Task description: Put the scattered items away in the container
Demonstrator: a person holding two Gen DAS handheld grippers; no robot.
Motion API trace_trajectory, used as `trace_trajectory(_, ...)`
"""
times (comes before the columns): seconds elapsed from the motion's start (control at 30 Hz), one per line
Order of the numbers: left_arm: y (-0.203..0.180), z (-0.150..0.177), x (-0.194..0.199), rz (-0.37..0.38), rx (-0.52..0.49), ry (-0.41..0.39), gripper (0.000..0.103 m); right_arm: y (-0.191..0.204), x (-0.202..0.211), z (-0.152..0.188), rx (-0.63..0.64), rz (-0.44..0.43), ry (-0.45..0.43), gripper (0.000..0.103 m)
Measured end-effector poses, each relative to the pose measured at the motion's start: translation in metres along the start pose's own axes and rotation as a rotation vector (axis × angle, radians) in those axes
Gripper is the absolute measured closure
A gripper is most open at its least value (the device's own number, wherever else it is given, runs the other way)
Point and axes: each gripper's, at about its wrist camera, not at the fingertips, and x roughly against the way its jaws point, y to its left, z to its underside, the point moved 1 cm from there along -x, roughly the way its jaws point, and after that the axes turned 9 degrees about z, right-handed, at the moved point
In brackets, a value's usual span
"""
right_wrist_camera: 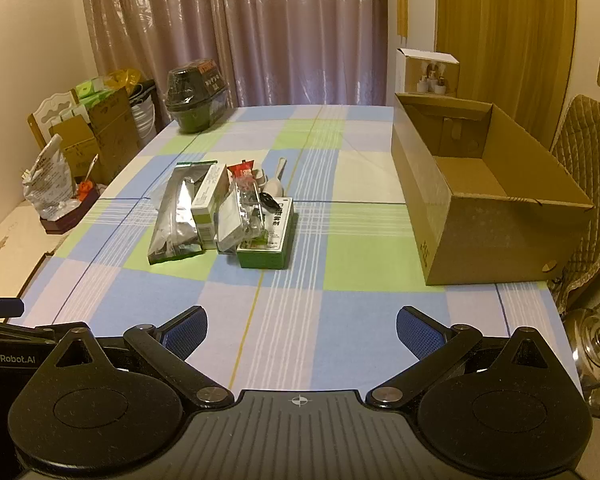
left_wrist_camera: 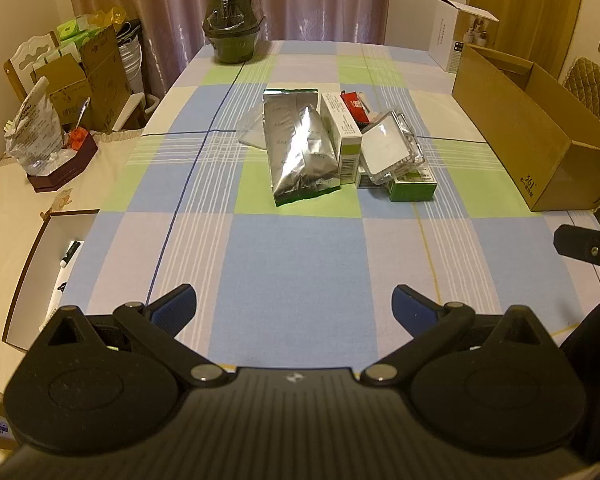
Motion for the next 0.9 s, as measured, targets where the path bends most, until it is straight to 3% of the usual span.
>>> trace_trajectory(0.9, 0.0039, 0.0024, 0.0006, 0.009, 0.025, 0.018, 0.001, -0.0031, 0.0008, 0.0067, -0.026, -0.008, 0.009, 0.000)
